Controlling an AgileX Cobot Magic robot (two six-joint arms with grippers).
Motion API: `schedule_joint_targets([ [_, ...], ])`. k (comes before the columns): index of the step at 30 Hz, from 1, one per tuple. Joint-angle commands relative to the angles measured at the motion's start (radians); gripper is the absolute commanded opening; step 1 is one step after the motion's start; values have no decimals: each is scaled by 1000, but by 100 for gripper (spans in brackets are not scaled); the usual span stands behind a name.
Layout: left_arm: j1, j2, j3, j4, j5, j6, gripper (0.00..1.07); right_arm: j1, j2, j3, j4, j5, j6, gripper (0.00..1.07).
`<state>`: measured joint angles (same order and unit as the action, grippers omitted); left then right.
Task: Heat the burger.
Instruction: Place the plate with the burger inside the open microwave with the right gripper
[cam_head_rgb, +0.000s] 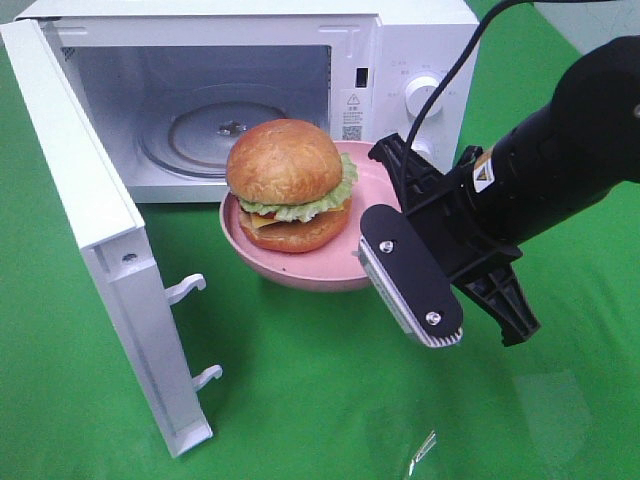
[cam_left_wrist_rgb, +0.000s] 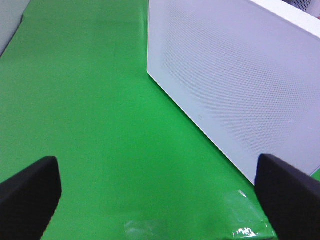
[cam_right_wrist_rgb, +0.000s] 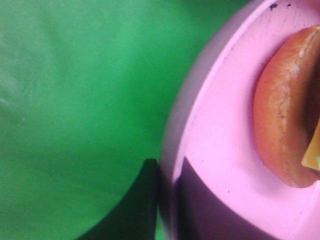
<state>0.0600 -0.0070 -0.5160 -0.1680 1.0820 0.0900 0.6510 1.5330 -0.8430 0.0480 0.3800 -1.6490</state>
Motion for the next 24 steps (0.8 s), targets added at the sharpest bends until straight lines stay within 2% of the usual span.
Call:
schedule_joint_targets([
  [1,-3,-14,2,-4,-11,-5,98,8,9,-35,13,-63,6,0],
  [24,-3,-14,2,-4,-11,-5,98,39,161,-202,14,-81,31,0],
])
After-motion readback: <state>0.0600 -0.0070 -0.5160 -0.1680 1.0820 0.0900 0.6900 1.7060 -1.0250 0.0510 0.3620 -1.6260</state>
